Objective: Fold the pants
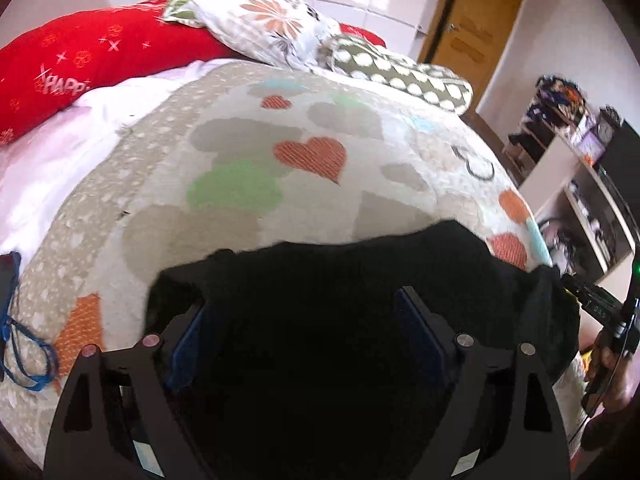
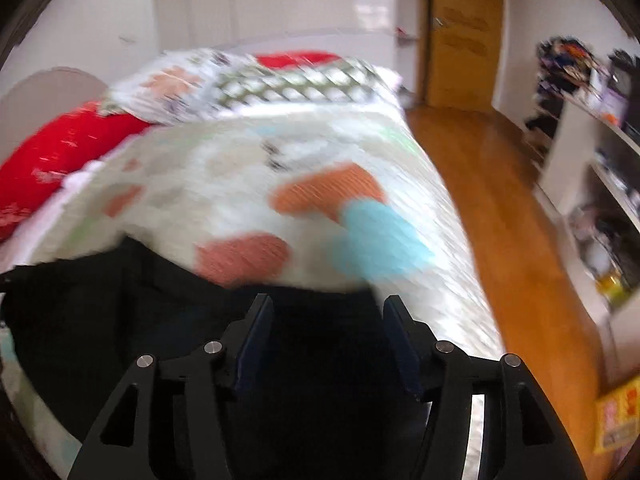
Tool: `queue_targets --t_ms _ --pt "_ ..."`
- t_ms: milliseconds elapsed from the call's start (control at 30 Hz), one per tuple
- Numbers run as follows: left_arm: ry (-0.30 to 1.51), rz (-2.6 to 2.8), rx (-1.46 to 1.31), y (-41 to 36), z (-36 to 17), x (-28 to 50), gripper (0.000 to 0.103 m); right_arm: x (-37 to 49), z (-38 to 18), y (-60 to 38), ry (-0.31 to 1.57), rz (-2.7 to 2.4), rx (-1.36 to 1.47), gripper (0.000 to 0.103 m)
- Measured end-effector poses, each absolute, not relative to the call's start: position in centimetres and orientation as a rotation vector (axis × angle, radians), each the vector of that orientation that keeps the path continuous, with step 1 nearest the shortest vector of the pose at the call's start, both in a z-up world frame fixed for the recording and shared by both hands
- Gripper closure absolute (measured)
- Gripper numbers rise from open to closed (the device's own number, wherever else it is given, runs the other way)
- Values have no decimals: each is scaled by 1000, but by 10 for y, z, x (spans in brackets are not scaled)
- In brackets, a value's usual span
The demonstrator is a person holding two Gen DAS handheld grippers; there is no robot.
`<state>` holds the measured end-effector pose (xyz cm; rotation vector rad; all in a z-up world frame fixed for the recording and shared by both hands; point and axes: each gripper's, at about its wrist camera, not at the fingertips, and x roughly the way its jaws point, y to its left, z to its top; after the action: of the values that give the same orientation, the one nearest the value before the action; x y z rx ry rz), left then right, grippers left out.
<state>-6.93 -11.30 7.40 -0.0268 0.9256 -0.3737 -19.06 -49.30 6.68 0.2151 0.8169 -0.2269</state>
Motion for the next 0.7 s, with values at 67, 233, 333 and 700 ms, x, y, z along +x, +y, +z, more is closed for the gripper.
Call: queue_targets --t_ms 67,233,333,700 --pt "931 -382 -2 -120 71 -72 15 -203 63 -500 844 -250 215 44" --pt "913 -367 -30 -115 77 -74 15 -258 67 -503 801 -186 353 44" --pt "889 -347 -72 -106 84 -75 15 -273 62 -496 838 -181 385 44" --pt "912 -292 -83 -81 76 -78 15 -243 38 -516 799 -217 562 93"
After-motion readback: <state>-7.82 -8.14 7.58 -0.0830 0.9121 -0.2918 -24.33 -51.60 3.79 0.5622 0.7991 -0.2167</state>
